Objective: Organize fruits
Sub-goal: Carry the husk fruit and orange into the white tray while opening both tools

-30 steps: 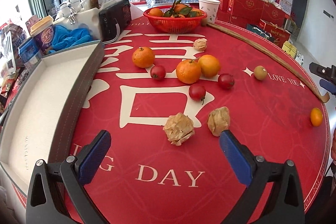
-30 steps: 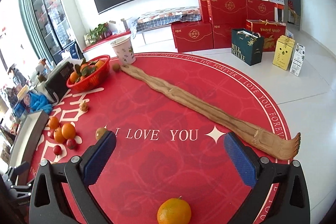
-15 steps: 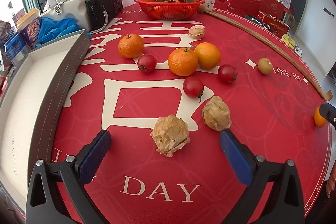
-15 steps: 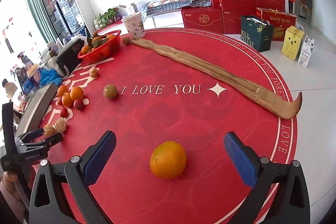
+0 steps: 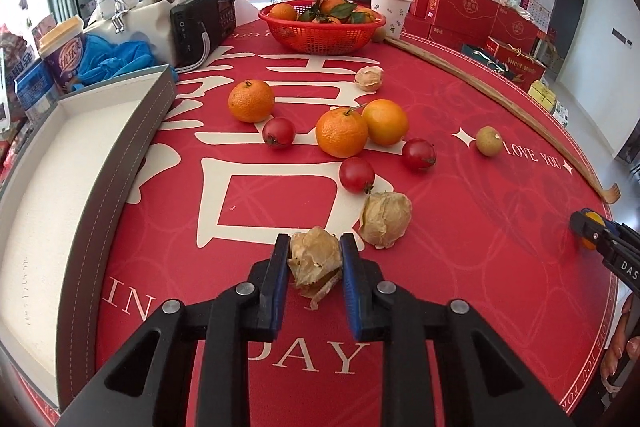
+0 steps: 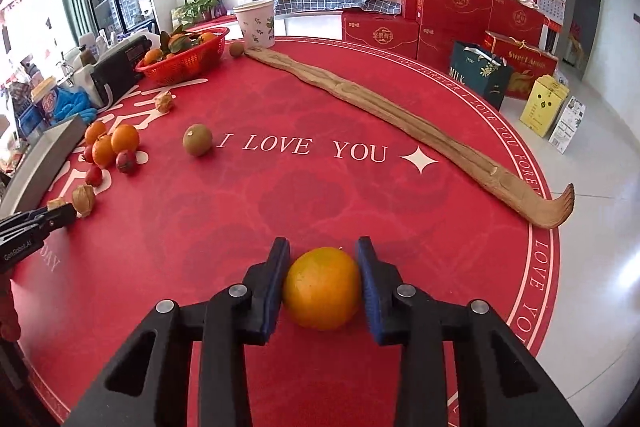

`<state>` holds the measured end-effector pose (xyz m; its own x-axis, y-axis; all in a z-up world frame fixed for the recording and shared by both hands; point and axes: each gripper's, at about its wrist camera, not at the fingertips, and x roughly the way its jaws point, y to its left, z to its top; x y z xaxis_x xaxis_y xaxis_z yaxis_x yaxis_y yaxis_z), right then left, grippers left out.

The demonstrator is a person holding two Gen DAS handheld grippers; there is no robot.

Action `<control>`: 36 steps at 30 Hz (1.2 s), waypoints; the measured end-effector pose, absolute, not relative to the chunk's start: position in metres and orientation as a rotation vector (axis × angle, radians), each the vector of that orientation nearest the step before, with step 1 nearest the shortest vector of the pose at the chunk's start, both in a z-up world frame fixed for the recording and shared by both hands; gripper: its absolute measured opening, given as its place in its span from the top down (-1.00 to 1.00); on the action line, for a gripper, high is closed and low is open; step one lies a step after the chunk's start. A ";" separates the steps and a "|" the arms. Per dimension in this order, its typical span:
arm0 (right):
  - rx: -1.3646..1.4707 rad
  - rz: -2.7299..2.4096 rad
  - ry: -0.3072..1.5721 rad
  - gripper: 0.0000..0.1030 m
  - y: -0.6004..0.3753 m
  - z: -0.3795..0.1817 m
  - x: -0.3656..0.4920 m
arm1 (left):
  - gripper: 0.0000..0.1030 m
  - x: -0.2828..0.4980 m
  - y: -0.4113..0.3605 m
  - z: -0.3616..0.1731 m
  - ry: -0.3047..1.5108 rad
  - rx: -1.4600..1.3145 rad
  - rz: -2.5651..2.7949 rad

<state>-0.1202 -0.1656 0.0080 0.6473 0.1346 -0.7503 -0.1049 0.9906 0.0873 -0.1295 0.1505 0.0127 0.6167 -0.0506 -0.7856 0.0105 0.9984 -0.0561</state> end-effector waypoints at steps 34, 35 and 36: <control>-0.009 0.711 0.919 0.31 0.134 0.060 -0.066 | 0.49 -0.127 0.360 0.039 0.797 -0.308 0.353; -0.006 0.725 0.928 0.31 0.144 0.059 -0.064 | 0.49 -0.127 0.364 0.037 0.802 -0.314 0.363; -0.003 0.738 0.936 0.31 0.154 0.060 -0.063 | 0.49 -0.128 0.367 0.036 0.807 -0.322 0.370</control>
